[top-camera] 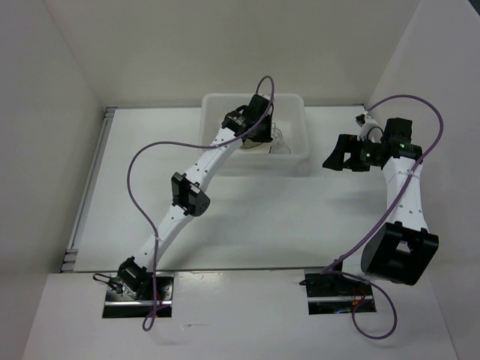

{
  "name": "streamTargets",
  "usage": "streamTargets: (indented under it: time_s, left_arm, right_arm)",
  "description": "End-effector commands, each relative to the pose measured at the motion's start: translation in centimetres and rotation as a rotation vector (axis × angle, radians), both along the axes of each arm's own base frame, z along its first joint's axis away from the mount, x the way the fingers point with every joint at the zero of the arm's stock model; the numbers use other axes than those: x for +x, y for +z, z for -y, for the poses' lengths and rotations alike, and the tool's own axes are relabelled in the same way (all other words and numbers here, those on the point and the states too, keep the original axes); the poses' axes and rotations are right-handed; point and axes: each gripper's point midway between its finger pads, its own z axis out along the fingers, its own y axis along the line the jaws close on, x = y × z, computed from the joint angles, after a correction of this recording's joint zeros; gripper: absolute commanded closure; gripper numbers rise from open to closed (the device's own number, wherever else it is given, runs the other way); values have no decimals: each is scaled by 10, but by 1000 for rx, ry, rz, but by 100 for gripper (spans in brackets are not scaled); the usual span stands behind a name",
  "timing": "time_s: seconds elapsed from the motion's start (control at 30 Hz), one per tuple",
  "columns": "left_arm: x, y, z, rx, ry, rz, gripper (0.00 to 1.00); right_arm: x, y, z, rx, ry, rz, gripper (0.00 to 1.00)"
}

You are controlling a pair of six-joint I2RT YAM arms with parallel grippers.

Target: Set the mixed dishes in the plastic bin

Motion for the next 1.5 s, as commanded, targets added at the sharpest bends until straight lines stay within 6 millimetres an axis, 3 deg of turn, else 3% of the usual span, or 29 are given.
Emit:
streamTargets:
  time_s: [0.0,0.07,0.13,0.17,0.23,0.3,0.37,0.47,0.5,0.53,0.6,0.67,0.77,0.8,0.87,0.9,0.93,0.97,1.0,1.03,1.13,1.17,1.2,1.37,1.47]
  left_arm:
    - [26,24,-42,58,131,81,90]
    - [30,26,-67,77,205,60,88]
    - [31,32,-114,120,327,10,90]
    - [32,41,-152,164,414,-5,95]
    - [33,56,-184,165,485,-15,98]
    - [36,90,-218,133,544,22,99]
    - [37,129,-231,93,533,101,99]
    - [35,166,-244,39,526,165,99]
    - [33,174,-245,32,526,177,99]
    - [32,180,-249,21,528,183,99]
    - [23,196,-250,9,515,203,99]
    - [17,205,-250,5,502,214,99]
    - [8,213,-253,4,502,215,99]
    - [6,211,-253,10,502,205,99]
    - [1,220,-262,10,519,218,99]
    - [0,218,-262,16,518,208,99]
    - [-2,225,-268,10,528,219,99]
    - [-7,226,-269,14,528,212,99]
    - [-6,223,-269,19,527,204,99]
    - [-9,227,-270,18,527,206,99]
    - [-14,230,-278,30,545,201,98]
    - [-17,234,-279,27,545,206,98]
    - [-20,238,-279,24,545,210,98]
    - [-25,232,-284,56,559,181,96]
    - [-27,228,-286,70,565,169,96]
  right_arm:
    - [-2,12,4,-39,1,48,9]
    - [-4,10,2,-29,7,42,9]
    - [1,13,2,-25,6,64,9]
    - [2,12,1,-15,12,58,9]
    - [8,9,3,-13,5,67,9]
    - [15,2,7,-13,-9,53,9]
    - [29,-8,16,-37,-27,46,9]
    - [54,-8,27,-83,-44,54,9]
    - [64,-20,30,-91,-31,27,9]
    - [78,-7,30,-111,-10,63,6]
    - [97,-2,11,-118,59,75,1]
    - [107,-2,-18,-152,132,87,1]
    - [128,1,-46,-135,148,102,1]
    - [143,9,-43,-144,115,138,1]
    - [164,-7,-37,-167,69,107,1]
    - [180,3,-32,-199,57,146,1]
    - [195,-16,-30,-223,46,120,1]
    - [204,-20,-26,-247,38,124,1]
    - [219,-8,-27,-266,29,168,1]
    - [228,-20,-25,-280,30,160,1]
    - [245,-20,-50,-318,48,202,1]
    - [248,-30,-54,-335,47,191,1]
    - [254,-24,-60,-349,21,214,1]
    - [262,-46,-61,-366,3,187,1]
    - [253,-63,-62,-362,18,141,14]
